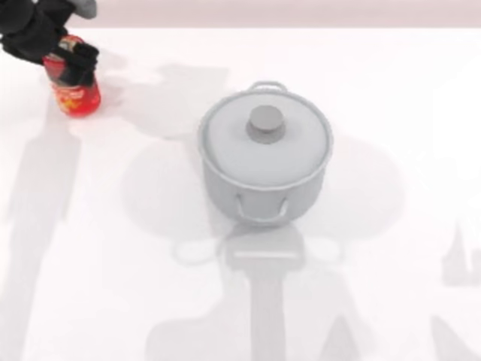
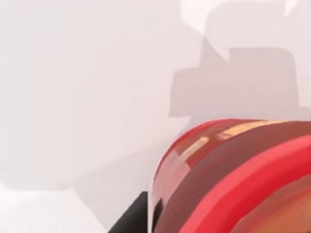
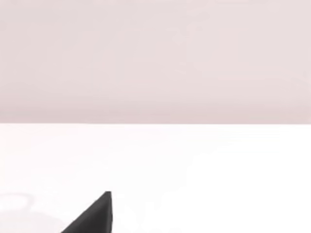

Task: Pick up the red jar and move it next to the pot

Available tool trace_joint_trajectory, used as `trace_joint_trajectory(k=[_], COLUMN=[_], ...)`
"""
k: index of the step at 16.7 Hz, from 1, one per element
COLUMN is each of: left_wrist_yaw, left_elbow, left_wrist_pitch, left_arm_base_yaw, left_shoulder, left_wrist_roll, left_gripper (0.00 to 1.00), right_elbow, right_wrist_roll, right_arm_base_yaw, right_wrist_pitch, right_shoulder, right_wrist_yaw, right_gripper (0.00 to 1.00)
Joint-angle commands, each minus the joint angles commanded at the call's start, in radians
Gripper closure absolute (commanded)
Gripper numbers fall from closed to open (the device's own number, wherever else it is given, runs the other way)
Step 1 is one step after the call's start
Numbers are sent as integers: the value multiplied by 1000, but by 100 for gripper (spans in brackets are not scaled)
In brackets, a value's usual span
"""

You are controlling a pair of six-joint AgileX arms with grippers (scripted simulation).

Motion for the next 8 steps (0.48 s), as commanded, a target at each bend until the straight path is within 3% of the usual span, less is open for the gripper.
trace_joint_trajectory(k=[8], left_wrist_yaw=[-2], left_elbow=[-115], left_wrist_pitch=[-8], left_arm_base_yaw=[10], left_shoulder=[-118], left_wrist_roll=[2], left_gripper=[100], right_elbow=[0], right_wrist_roll=[0], right_arm_base_yaw=[0], right_wrist_pitch=[0], right_shoulder=[0], right_wrist_yaw=[0], right_gripper=[0])
